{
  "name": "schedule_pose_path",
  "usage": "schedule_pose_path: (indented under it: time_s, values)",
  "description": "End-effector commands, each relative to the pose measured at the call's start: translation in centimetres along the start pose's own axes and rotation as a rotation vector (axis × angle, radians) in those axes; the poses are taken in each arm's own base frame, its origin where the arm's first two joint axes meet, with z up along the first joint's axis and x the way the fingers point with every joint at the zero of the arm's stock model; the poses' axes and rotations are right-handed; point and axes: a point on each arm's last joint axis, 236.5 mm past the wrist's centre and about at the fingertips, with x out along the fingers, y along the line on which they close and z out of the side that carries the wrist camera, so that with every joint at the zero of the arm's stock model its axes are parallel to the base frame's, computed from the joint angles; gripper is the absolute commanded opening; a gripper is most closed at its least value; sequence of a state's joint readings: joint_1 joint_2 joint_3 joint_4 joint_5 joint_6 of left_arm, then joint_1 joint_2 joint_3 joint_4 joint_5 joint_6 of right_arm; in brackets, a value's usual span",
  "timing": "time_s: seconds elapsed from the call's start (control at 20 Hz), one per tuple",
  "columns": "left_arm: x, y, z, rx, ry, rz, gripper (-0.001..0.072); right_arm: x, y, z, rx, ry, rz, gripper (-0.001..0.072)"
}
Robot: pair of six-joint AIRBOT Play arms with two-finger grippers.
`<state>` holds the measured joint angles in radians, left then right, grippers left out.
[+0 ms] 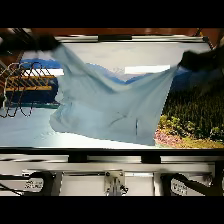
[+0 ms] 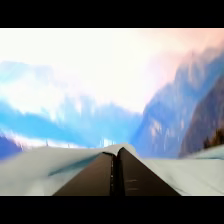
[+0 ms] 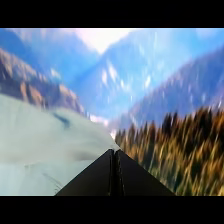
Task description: Fold the shirts.
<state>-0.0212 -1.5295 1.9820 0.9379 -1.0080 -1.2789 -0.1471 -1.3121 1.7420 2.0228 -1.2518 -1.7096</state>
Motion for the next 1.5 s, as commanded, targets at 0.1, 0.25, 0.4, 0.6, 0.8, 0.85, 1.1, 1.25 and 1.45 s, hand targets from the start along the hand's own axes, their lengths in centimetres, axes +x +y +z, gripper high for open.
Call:
schedule_pose_path:
  time_s: [0.1,0.25,0.4,0.6,0.8,0.85,1.1,1.25,1.45]
  values:
    - [-24.3,-5.2,19.7,0.051,-0.779,0.112,0.0028,-22.5,8.5,16.1,-0.201,-0.798,-0.016,0.0045]
    - [-33.0,-8.2,18.9,0.079,-0.907,0.166,0.0028,-31.2,11.8,15.6,-0.245,-0.993,-0.009,0.0045]
    - [-37.0,-12.9,16.4,0.2,-0.877,0.177,0.0029,-34.4,13.7,12.2,-0.289,-0.967,-0.015,0.0046]
    - [-42.2,-18.0,14.6,0.338,-0.932,0.189,0.0028,-38.1,14.5,8.3,-0.337,-0.952,-0.088,0.0046]
    - [-46.2,-20.9,14.1,0.373,-1.03,0.182,0.0028,-42.2,15.4,6.5,-0.346,-1.034,-0.117,0.0045]
    - [-46.9,-21.3,14.1,0.377,-1.049,0.182,0.0028,-42.7,15.3,6.3,-0.339,-1.043,-0.126,0.0046]
    - [-44.4,-19.4,14.1,0.39,-0.967,0.219,0.0028,-40.3,12.1,6.8,-0.266,-0.982,-0.204,0.0045]
    - [-38.7,-14.7,13.4,0.367,-0.778,0.276,0.0028,-33.1,8.2,6.9,-0.217,-0.778,-0.251,0.0046]
    - [-25.7,-5.6,9.1,0.237,-0.368,0.253,0.0028,-18.8,0.1,3.8,-0.119,-0.322,-0.337,0.0045]
